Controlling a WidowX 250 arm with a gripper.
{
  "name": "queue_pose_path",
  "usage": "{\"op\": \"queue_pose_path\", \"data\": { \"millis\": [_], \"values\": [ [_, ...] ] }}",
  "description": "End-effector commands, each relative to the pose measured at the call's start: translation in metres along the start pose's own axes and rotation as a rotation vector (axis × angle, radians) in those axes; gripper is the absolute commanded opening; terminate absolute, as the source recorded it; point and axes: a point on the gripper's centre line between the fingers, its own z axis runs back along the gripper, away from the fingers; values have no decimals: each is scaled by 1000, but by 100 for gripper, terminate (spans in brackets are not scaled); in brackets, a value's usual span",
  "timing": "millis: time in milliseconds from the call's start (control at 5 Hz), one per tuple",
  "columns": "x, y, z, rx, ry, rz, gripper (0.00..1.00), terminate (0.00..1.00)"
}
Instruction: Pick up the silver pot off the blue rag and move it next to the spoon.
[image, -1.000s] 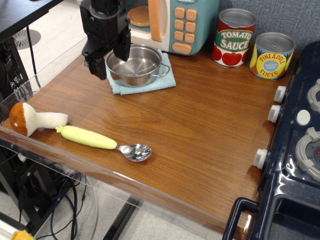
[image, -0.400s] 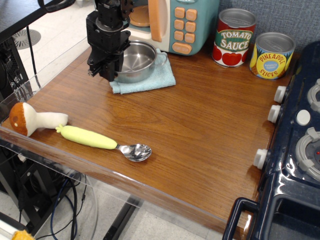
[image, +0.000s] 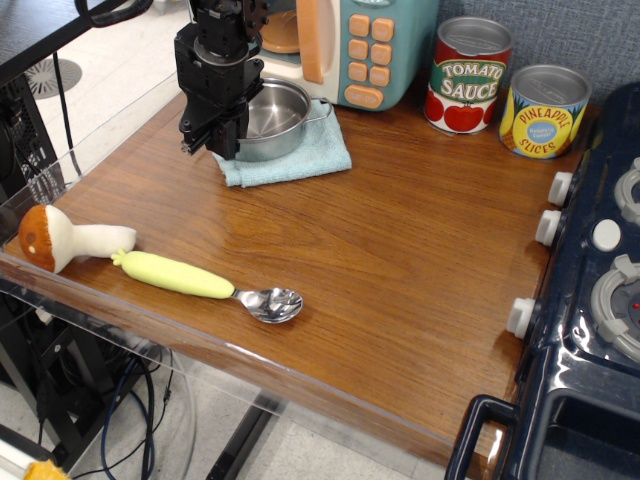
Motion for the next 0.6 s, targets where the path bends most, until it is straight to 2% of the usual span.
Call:
{"op": "queue_pose_path", "data": {
  "millis": [0, 200, 400],
  "values": [
    [10, 5, 55, -117, -9, 16, 0, 0],
    [1, 10, 91, -180, -13, 14, 0, 0],
    [-25, 22, 120, -238, 43, -26, 0, 0]
  ]
}}
